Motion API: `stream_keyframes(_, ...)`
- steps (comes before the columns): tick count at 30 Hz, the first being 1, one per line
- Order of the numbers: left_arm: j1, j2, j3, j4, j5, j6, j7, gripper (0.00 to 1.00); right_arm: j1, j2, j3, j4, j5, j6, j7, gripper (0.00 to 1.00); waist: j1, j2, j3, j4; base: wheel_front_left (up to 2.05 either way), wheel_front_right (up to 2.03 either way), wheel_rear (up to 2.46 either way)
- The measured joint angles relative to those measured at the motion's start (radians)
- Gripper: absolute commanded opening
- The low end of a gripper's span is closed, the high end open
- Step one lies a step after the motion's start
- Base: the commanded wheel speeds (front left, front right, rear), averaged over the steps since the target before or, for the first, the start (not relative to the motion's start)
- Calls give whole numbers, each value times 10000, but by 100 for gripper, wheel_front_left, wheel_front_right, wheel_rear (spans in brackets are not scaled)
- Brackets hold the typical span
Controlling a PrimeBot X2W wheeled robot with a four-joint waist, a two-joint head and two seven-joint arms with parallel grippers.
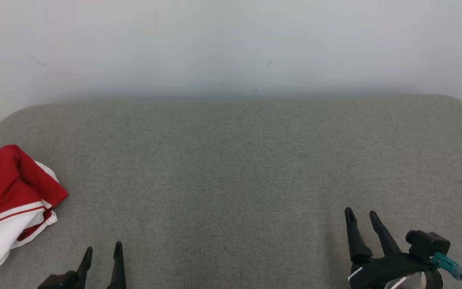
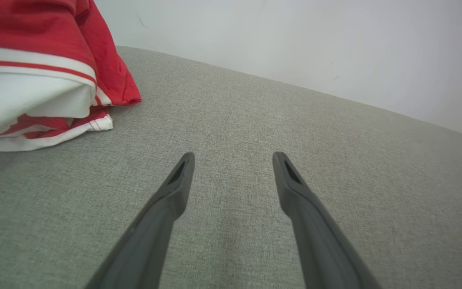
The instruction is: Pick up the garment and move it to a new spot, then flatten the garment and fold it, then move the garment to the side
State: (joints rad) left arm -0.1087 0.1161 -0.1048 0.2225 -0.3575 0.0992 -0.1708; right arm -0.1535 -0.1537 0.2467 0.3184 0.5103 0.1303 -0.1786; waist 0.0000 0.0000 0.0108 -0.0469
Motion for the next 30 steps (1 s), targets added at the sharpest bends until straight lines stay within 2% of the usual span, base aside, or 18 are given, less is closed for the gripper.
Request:
stream_keyframes(18,10,107,-159,-104,1532,602,-420,100,-14,-29,180,-67,-1758,0,-395,100,0,0,-36,-138,0,0,0)
stream_keyframes(30,42,33,-44,15,2314,514,-677,100,-13,63,-123,29,-3085,0,-604,100,0,0,-33,-208,0,0,0)
